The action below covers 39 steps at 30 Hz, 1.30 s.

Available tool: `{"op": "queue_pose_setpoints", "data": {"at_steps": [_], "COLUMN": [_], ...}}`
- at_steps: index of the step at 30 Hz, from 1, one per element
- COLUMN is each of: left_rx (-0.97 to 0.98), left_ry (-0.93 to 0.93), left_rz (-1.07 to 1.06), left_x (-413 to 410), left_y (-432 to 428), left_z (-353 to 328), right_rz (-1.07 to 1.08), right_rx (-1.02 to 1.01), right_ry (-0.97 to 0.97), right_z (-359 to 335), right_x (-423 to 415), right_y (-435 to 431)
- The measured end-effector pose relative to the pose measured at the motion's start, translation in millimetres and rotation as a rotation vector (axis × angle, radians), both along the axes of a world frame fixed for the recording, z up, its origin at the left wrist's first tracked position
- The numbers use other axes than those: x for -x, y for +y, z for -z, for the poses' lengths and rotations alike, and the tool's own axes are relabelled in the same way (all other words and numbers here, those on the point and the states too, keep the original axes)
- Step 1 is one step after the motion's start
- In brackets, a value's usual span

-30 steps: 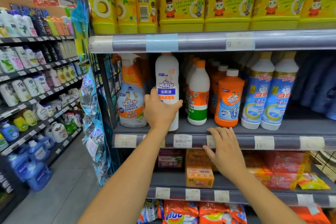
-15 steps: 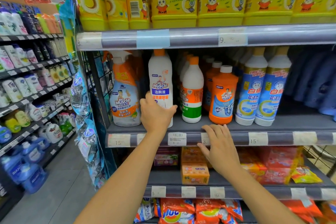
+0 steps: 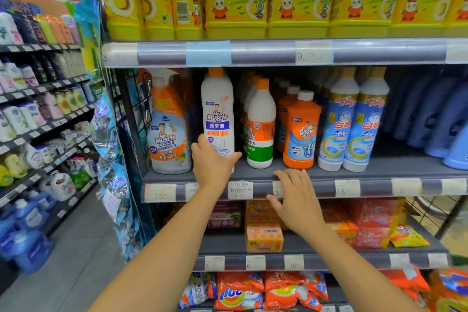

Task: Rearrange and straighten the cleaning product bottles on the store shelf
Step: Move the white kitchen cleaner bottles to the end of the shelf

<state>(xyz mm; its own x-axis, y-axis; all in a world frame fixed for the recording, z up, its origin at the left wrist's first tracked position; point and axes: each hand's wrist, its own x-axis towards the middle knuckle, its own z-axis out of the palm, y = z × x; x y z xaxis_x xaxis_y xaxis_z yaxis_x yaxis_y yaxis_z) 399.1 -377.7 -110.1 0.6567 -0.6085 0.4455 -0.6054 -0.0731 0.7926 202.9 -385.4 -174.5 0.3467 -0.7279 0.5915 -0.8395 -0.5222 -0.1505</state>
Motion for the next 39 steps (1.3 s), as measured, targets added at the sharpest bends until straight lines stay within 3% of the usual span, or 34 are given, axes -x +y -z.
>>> {"op": "queue_pose_setpoints", "data": {"at_steps": [2, 8, 10, 18, 31, 35, 39], "left_rx": [-0.011, -0.094, -0.098, -0.138, -0.136, -0.145, -0.153], "left_ry": [0.011, -0.006, -0.040, -0.136, -0.179, -0.188, -0.205], "left_rz": [0.042, 0.120, 0.139, 0.181, 0.194, 0.199, 0.193], "left_x": [-1.0, -8.0, -9.7, -19.9, -25.1, -25.1, -24.4], "left_y": [0.8, 11.7, 16.4, 29.2, 33.1, 33.3, 34.2], "left_z": [0.8, 7.5, 10.6, 17.9, 24.6, 24.9, 24.7], "right_rz": [0.006, -0.044, 0.006, 0.274, -0.203, -0.186, -0.016], "right_rx": [-0.051, -0.321, -0.390, -0.311, -0.556, -0.568, -0.447], "right_ry": [-0.076, -0.635, -0.742, -0.695, -0.730, -0.677, -0.599], "right_z": [-8.9, -48.6, -59.8, -67.3, -67.7, -64.0, -54.3], "right_x": [-6.0, -55.2, -73.2, -102.5, -57.9, -56.5, -58.4], "right_y": [2.2, -8.2, -19.4, -46.0, -64.1, -60.4, -49.6]}}
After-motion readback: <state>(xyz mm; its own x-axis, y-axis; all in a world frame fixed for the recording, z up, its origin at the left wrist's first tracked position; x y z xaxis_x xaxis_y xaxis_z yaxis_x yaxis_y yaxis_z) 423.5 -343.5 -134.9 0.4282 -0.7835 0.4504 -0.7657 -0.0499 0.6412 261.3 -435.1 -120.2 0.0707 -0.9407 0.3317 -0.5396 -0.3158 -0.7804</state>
